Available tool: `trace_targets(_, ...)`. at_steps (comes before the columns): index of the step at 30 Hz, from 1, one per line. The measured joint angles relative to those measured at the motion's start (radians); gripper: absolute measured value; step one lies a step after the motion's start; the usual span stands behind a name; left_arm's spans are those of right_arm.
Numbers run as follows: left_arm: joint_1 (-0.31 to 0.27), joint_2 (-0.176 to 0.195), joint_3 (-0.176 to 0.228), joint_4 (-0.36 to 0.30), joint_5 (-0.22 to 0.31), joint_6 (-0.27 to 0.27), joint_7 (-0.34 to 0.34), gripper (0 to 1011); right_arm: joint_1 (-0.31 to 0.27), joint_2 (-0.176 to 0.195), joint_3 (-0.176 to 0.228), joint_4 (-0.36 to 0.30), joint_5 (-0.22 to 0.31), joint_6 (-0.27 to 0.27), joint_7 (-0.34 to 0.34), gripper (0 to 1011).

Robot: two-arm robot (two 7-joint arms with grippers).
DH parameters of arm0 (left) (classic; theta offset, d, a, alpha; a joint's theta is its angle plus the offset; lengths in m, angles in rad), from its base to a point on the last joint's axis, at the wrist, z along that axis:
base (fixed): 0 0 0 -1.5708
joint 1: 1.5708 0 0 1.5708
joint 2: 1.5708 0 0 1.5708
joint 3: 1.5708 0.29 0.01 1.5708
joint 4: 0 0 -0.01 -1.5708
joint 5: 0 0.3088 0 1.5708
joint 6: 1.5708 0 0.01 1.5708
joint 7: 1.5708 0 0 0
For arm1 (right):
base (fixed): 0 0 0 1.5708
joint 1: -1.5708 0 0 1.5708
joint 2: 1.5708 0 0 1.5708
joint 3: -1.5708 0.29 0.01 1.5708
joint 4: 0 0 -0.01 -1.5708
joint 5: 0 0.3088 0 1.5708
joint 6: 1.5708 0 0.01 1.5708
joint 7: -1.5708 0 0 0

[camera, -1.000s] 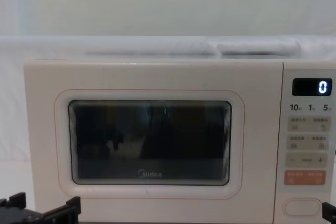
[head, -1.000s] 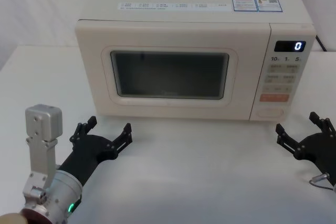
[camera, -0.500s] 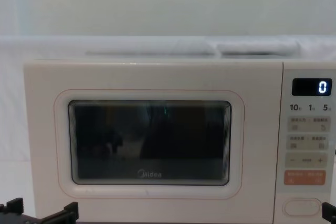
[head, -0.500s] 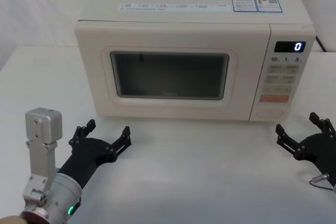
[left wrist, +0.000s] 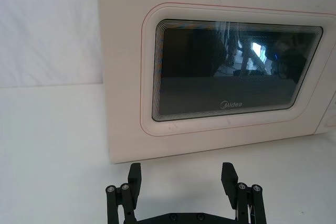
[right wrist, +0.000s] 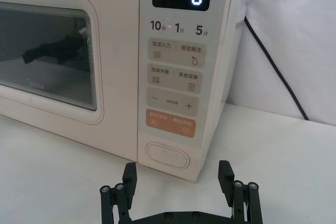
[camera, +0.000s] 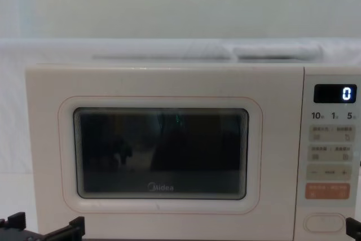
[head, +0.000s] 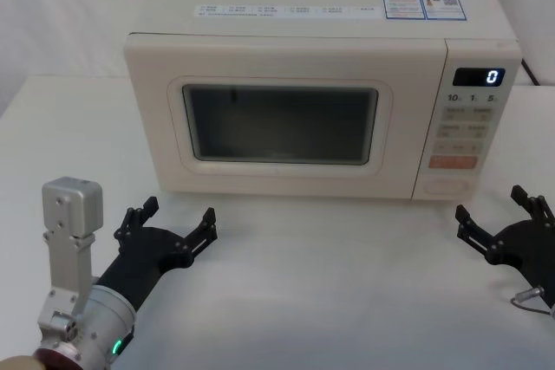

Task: Press the button to open the microwave door with one hand; close the microwave door with the other hand.

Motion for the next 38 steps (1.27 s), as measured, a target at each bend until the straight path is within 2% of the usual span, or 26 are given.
trace_targets(38, 0.0, 0.0, 0.0, -0.001, 0.0, 0.0, -0.001, 1001, 0.0, 0.0, 0.0, 0.0, 0.0, 0.0, 0.0, 1002)
